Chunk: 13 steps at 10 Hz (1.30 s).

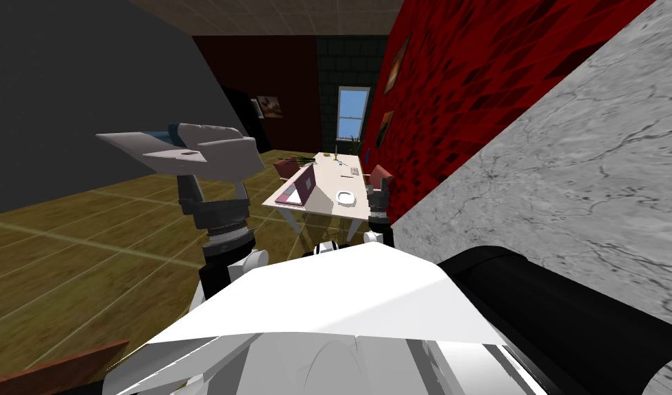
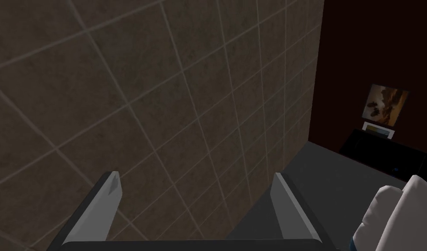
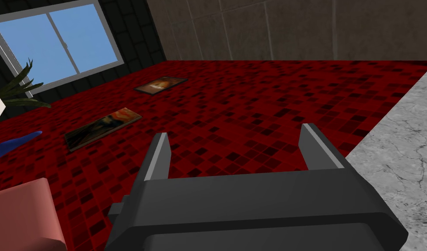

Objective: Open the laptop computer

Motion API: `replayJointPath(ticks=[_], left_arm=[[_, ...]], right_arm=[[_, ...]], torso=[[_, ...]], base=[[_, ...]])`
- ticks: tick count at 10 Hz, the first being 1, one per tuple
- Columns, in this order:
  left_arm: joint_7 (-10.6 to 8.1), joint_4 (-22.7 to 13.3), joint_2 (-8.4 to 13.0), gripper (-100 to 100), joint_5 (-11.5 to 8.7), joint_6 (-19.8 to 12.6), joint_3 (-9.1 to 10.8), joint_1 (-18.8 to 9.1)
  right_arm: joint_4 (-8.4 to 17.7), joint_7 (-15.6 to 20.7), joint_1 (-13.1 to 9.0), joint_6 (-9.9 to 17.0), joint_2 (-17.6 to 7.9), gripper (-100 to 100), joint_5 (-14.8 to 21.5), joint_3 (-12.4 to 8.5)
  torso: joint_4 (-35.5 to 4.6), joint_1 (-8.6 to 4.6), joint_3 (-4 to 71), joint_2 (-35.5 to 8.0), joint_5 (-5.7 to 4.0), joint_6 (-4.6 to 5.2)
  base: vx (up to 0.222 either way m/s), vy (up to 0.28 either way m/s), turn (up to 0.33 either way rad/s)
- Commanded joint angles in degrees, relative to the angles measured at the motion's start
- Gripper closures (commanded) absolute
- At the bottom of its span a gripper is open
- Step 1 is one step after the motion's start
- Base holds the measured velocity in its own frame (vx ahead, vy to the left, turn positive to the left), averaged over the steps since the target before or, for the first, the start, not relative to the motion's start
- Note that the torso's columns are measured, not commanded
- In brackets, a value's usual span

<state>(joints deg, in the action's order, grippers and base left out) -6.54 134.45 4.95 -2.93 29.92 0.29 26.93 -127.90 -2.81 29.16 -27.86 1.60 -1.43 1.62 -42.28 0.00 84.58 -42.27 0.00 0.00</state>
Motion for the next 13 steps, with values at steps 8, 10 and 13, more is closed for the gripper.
replayJointPath(ticks=[8,10,13], left_arm=[[-0.06,-2.5,6.0,-100,4.5,-11.8,-0.09,0.2],[-0.07,-2.9,6.7,-100,5.2,-13.6,-0.09,0.2],[-0.09,-3.6,8.7,-100,6.5,-17.1,-0.09,0.2]], right_arm=[[0.0,0.0,0.0,0.0,0.0,0,0.0,0.0],[0.0,0.0,0.0,0.0,0.0,0,0.0,0.0],[0.0,0.0,0.0,0.0,0.0,0,0.0,0.0]], torso=[[0.0,0.01,0.0,0.0,0.0,0.0],[0.0,0.01,0.0,0.0,0.0,-0.01],[0.0,0.01,0.0,0.0,0.0,0.0]], base=[[0.025,-0.006,-0.095],[0.024,-0.005,-0.066],[0.022,-0.003,-0.087]])
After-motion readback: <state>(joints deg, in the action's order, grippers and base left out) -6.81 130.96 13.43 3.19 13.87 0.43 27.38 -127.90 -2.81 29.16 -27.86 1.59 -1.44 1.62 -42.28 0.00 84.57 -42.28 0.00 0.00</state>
